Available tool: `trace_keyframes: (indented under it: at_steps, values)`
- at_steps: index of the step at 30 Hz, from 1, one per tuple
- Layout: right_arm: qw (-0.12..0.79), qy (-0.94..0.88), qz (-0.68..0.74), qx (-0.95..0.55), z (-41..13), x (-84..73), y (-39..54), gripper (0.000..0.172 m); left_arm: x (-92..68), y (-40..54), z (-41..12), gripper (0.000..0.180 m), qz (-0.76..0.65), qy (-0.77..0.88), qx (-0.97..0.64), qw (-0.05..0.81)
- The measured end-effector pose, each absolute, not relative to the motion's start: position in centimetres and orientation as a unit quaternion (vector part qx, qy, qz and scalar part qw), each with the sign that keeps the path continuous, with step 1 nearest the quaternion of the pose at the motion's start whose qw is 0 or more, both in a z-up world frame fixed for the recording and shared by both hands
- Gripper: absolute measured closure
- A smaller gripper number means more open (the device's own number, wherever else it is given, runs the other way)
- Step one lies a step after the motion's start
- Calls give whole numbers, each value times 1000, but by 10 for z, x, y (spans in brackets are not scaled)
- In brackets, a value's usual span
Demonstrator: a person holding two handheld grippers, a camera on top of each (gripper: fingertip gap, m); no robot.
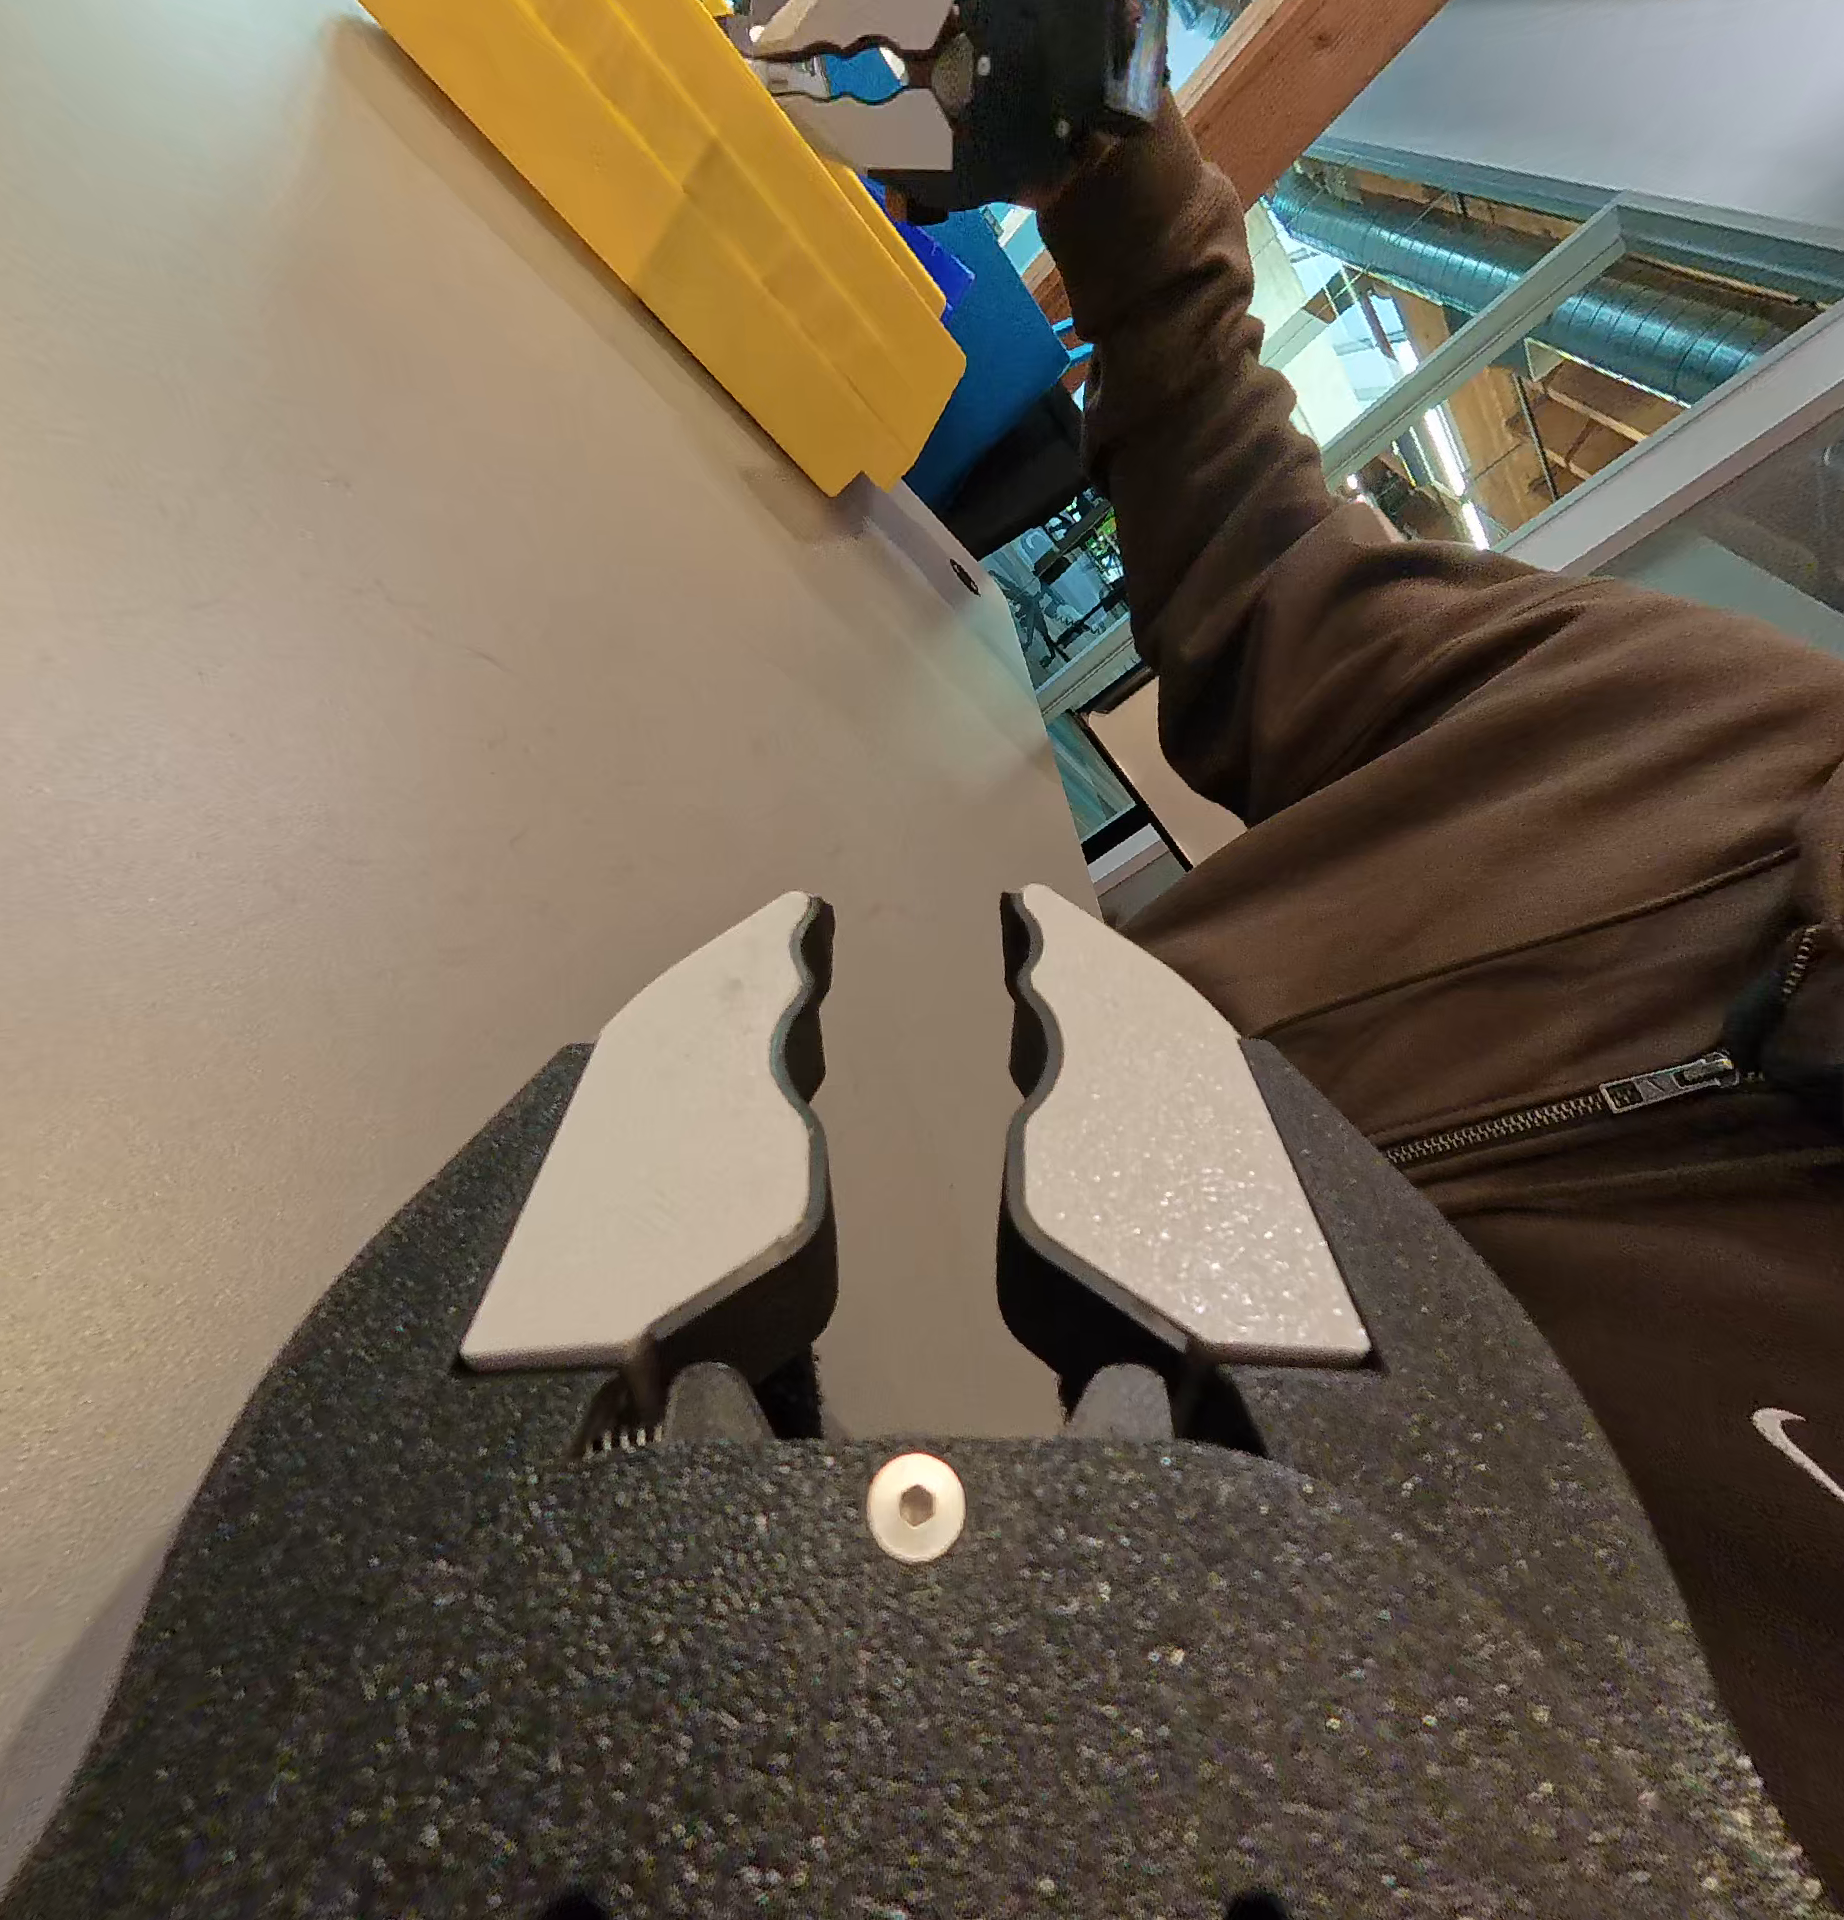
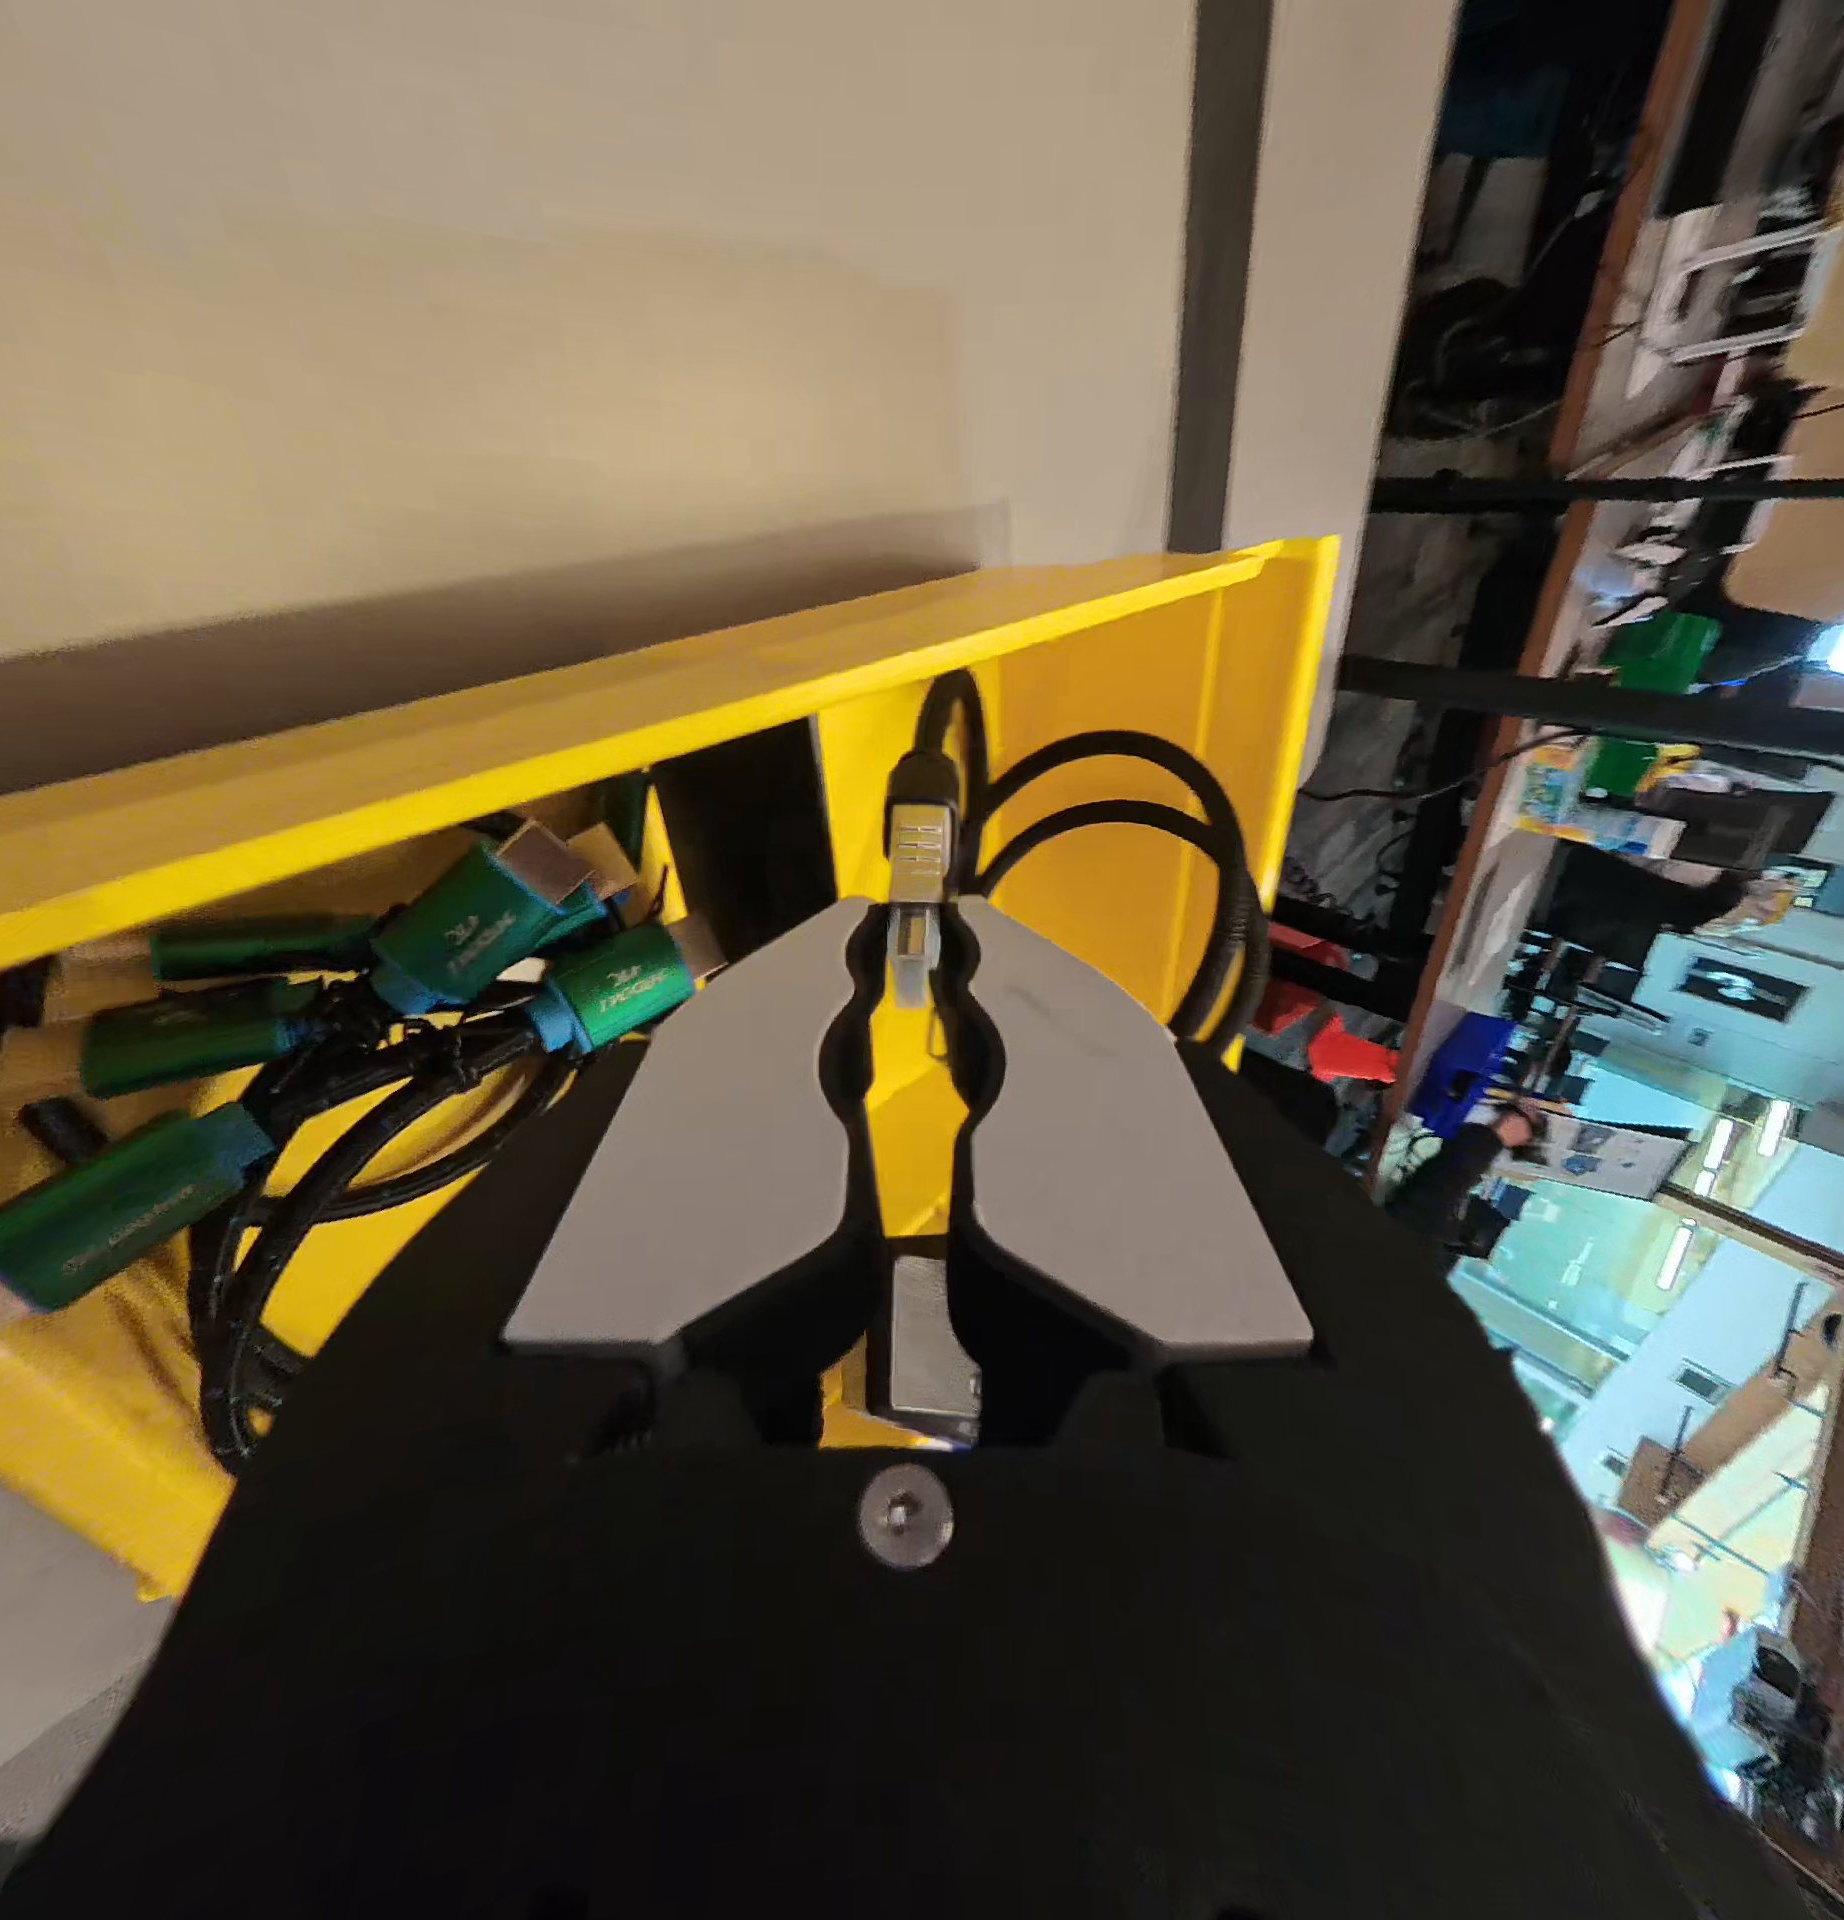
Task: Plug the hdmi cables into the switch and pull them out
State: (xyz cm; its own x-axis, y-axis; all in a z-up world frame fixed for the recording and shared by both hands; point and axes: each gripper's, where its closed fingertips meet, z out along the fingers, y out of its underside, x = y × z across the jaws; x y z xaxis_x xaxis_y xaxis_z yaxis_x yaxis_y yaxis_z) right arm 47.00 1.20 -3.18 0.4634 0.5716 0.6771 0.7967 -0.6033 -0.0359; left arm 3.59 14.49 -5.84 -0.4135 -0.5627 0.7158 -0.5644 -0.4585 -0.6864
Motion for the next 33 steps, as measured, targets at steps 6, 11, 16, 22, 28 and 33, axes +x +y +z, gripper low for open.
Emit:
trace_keyframes:
  at_steps: [6,11,16,22,28,33]
  values:
    - [131,-390,-234,-881,-47,474,11,158,36,144,-59,148,659,-523,541,2]
    - [131,-353,-196,-906,-43,477,13,125,36,143,-59,148,658,-524,541,3]
    - [188,-322,-289,-882,-8,496,-3,127,35,142,-60,148,656,-526,541,6]
    - [144,-279,-394,-864,-2,529,-76,127,34,139,-62,148,651,-533,540,12]
    - [98,-313,-493,-806,-21,559,-84,128,35,139,-63,148,650,-532,542,12]
    - [157,-316,-522,-776,-6,562,-56,145,36,143,-62,148,652,-524,548,1]
